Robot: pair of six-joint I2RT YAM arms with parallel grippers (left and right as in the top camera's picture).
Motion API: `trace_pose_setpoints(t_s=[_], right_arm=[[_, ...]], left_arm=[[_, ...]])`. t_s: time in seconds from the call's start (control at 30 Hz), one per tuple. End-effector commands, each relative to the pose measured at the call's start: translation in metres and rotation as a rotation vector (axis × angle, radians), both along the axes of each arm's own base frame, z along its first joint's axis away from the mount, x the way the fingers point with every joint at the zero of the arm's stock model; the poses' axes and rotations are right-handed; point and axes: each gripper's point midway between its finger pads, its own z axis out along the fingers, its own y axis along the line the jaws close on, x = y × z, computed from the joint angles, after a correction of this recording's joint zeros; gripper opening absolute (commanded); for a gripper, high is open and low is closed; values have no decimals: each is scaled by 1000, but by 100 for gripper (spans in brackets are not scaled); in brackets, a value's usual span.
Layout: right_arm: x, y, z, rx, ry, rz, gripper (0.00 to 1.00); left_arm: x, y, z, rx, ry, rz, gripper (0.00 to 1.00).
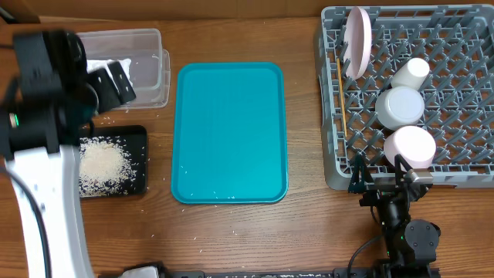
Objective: Sort waste into correct bins and load items into the dishwasher
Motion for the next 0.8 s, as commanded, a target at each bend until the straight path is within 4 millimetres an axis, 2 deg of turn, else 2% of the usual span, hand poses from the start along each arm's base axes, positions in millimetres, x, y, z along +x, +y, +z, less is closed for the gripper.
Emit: trace_pose_setpoints(t_s=[0.0,0.27,0.43,0.53,0.63,0.77], right_arm=[[0,0,-1,-3,-7,-1,100],[0,0,-1,-3,-7,-1,100],[0,0,-1,-3,-7,-1,100],[0,0,-1,-3,-7,-1,100],[0,0,-1,-3,-7,-1,100],[0,0,-1,-3,-7,-1,100]], left_arm=[[-33,-12,-19,22,-39,-42,100],[-69,-27,-80,23,-199,-60,100],[-103,-30,-133,23,-178,-61,100],[-116,-31,-158,21,-170,-61,100],[-119,-37,-177,-2,-204,-84,100],[-102,-46,-186,-20,-371,-132,100]])
